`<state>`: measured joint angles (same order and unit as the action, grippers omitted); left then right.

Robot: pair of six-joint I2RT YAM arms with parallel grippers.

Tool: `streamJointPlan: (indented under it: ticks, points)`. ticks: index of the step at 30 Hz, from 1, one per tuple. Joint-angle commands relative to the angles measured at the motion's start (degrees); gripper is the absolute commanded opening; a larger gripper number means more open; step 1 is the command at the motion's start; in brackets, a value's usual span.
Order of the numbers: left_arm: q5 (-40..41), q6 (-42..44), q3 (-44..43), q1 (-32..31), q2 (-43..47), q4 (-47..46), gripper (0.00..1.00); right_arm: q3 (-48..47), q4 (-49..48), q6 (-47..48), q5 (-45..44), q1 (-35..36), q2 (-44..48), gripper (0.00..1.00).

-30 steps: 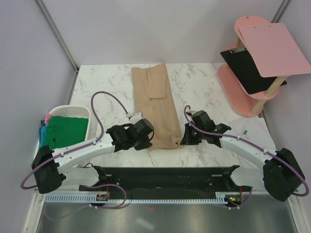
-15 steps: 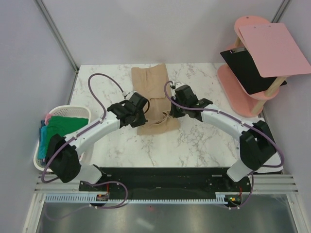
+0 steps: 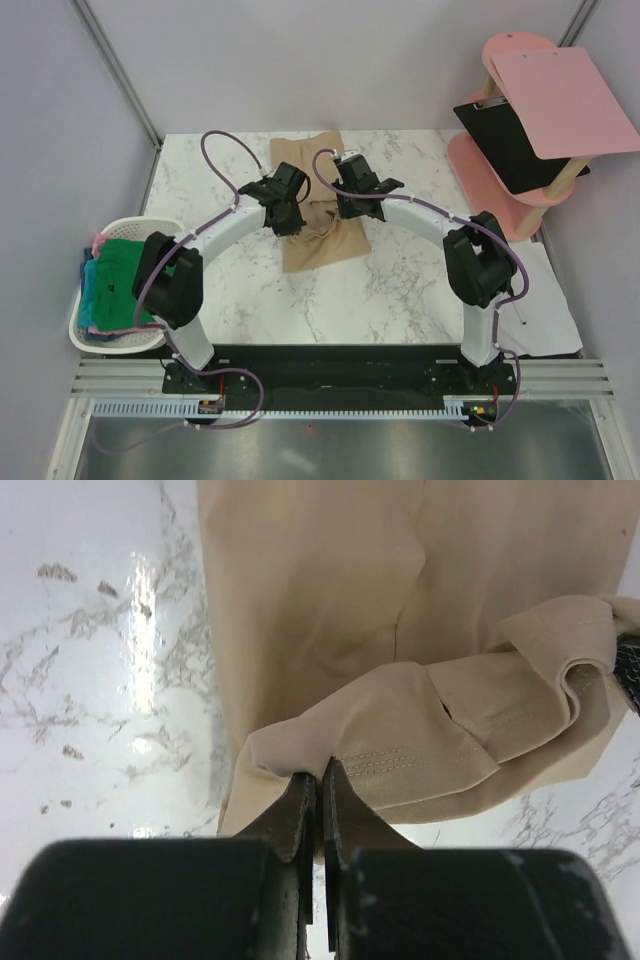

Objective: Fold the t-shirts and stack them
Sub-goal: Fold the folded rectangular tshirt in 1/3 of the way, then grab one side of the 2/3 rectangular tshirt with both arms

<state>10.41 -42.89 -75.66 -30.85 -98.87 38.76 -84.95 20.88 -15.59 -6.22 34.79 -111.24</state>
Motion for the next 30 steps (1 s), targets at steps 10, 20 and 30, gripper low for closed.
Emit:
streamJointPlan:
  ticks: [10,20,30]
  points:
    - [-1.54,6.33,-7.49,6.15,-2.66,-2.2,1.0,-7.71,-4.7,-1.54,-8.81,-4.73,-4.88,0.98]
    - [-5.67,2.56,13.49,5.37,10.36,-10.18,0.99,17.24,-9.02,-6.54,-6.36,-5.08,11.65,0.98]
    - [-11.54,-2.28,26.17,4.84,8.96,-23.89,0.88,27.55,-17.1,-13.49,3.31,-5.08,9.82,0.92]
